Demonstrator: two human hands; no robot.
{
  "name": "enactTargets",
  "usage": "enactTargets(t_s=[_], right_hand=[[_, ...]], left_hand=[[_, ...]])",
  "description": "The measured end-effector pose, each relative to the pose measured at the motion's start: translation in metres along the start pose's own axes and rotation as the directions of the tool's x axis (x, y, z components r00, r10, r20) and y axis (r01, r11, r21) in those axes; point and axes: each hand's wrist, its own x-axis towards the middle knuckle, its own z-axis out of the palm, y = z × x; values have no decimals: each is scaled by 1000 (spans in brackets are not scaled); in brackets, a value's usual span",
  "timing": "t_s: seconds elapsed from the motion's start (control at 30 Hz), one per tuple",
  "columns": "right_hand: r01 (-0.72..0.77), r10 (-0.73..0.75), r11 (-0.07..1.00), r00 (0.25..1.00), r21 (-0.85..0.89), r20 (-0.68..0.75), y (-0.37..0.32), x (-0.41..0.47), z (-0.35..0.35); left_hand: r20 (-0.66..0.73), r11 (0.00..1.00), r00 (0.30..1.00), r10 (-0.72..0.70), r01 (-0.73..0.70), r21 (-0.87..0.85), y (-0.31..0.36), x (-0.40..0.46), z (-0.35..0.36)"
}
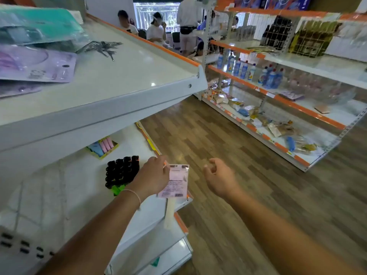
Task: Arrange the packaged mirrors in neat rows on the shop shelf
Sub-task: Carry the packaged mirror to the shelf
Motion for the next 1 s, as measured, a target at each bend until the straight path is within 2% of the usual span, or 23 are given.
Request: enactTargets(t_s=[0.27,0.43,0.63,0.73,1.0], right_hand=[[-125,113,991,974,46,198,-7,-8,42],[-104,94,994,974,35,207,-6,-9,55],[-140,100,973,972,185,213,-6,-4,52],[-234,137,910,949,343,285,-3,5,39],[-257,153,815,960,519,235,39,53,-27]], left_hand=[[69,976,977,-200,205,-73,-4,3,18],[105,918,955,-277,295,-264,-13,3,21],[155,837,931,-331,365,-408,-11,7,23],[135,855,941,-311,339,-392,3,16,27],[-22,956,994,-110,100,-277,88,62,36]])
